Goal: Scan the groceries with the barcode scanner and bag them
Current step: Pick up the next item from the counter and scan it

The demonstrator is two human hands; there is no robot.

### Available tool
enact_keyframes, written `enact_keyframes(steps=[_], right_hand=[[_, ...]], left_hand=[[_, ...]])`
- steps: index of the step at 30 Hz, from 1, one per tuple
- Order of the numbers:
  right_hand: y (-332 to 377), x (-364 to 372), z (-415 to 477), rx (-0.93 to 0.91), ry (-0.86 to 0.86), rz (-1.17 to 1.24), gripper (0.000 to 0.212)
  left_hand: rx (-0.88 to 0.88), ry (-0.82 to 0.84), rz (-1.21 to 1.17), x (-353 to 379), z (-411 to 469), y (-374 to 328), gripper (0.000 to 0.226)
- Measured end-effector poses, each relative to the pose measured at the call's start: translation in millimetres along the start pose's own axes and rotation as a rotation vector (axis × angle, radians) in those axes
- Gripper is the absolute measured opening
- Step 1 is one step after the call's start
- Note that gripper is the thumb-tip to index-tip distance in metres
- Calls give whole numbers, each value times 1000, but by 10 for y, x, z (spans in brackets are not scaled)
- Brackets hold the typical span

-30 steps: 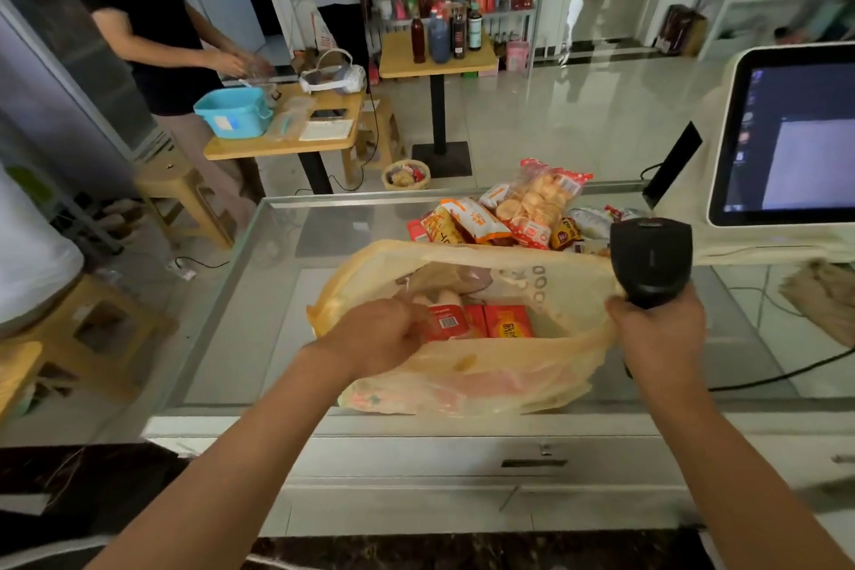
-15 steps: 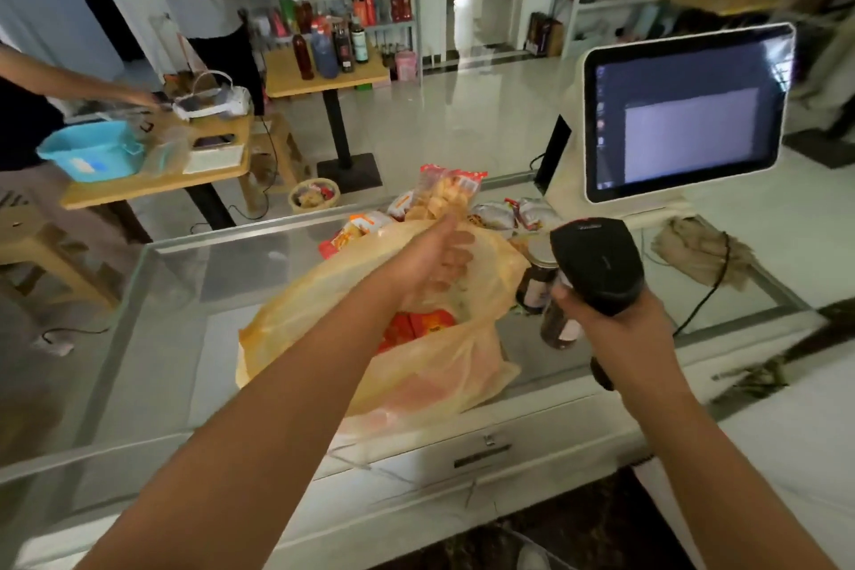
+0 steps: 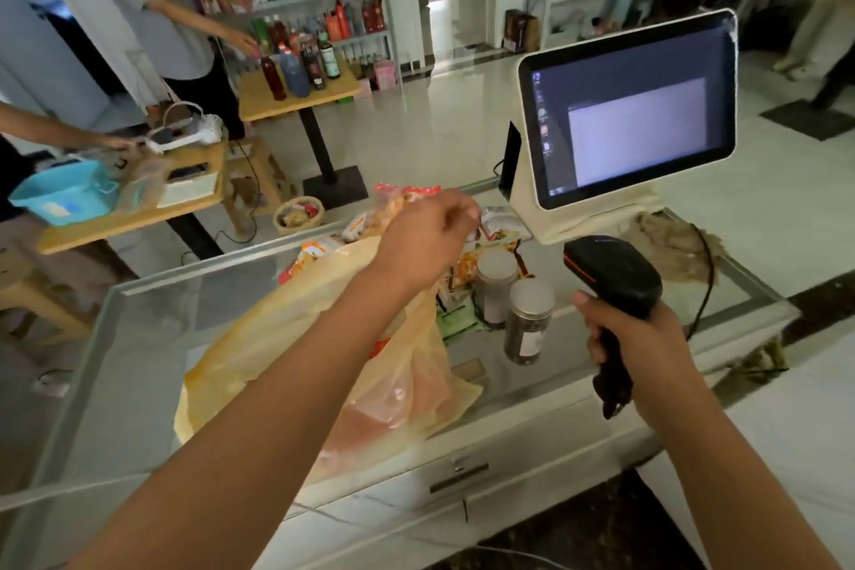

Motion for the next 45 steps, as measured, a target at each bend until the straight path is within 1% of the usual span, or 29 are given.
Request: enact_keyframes(steps=[1, 2, 4, 5, 6, 7, 8, 9, 11, 13, 15, 17, 18, 20, 23, 25, 27, 29, 30, 31, 32, 33, 34, 36, 38, 40, 41, 43, 45], right_hand=[[-14, -15, 51, 4, 19, 9, 22], [-38, -30, 99, 5, 35, 17, 21], [-119, -75, 202, 13, 56, 32, 18], [-163, -96, 252, 18, 67, 38, 17], [-199, -110, 302, 22, 81, 46, 16], [-228, -119, 353, 23, 95, 56, 17], [-255, -127, 399, 23, 107, 66, 18], [-277, -124, 434, 26, 122, 70, 19], [-302, -102, 487, 36, 160, 65, 19], [-301, -84, 528, 36, 194, 40, 19], [-276, -59, 542, 33, 219, 28, 18], [-259, -46, 561, 31, 224, 22, 18], [-260, -40, 572, 33, 222, 12, 19], [-265, -18, 584, 34, 232, -11, 21], [-242, -3, 583, 22, 247, -31, 22], [-209, -22, 576, 9, 244, -28, 23], [-142, -34, 575, -10, 245, -31, 26], [-20, -38, 562, -33, 238, -12, 23], [66, -31, 550, -55, 238, -1, 21], [165, -16, 530, -84, 240, 1, 19], [257, 8, 504, -116, 244, -5, 19], [351, 35, 470, -146, 245, -14, 20], [439, 55, 431, -171, 238, -20, 21], [598, 72, 350, -217, 198, 4, 23], [758, 101, 252, -279, 169, 44, 36], [861, 138, 190, -341, 153, 64, 54], [904, 148, 162, -367, 151, 68, 59], [960, 145, 122, -395, 145, 83, 57], [991, 78, 113, -400, 117, 125, 46]], left_hand=[[22, 73, 47, 164, 14, -88, 19], [41, 111, 82, 282, 18, -129, 24], [19, 114, 103, 414, 29, -101, 39], [-13, 104, 150, 453, 35, -72, 41], [-60, 109, 239, 498, 45, -23, 39], [-139, 145, 367, 565, 50, 79, 33], [-245, 207, 509, 637, 44, 261, 28], [-358, 292, 630, 711, -6, 464, 27], [-551, 466, 731, 895, -188, 875, 34], [-644, 548, 761, 1064, -348, 1188, 45], [-672, 589, 819, 1199, -449, 1409, 61], [-656, 621, 897, 1303, -493, 1533, 78], [-633, 615, 915, 1339, -487, 1577, 81], [-575, 569, 918, 1368, -446, 1599, 76], [-521, 434, 892, 1258, -352, 1494, 53], [-553, 288, 793, 1009, -293, 1377, 51], [-619, 64, 541, 593, -262, 1232, 56], [-682, -221, 138, 123, -301, 1066, 54], [-700, -369, -104, -83, -343, 983, 49], [-711, -494, -348, -231, -391, 912, 41], [-725, -566, -568, -303, -429, 836, 37], [-727, -589, -753, -327, -441, 740, 38], [-722, -593, -886, -339, -443, 628, 44], [-708, -581, -1045, -302, -448, 383, 58], [-695, -536, -1154, -122, -468, 110, 68], [-680, -500, -1234, 150, -531, -94, 71], [-669, -489, -1254, 287, -572, -150, 73], [-660, -462, -1255, 501, -644, -203, 76], [-648, -400, -1243, 601, -681, -238, 71]])
Point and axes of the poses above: each hand's wrist, its own z-axis towards the middle knuckle, its own x-axis out of the palm, y = z × x, the point moved 10 cm from there along z, towards the middle knuckle, and after that the axes turned 15 degrees about -z, right-handed, at the moved point
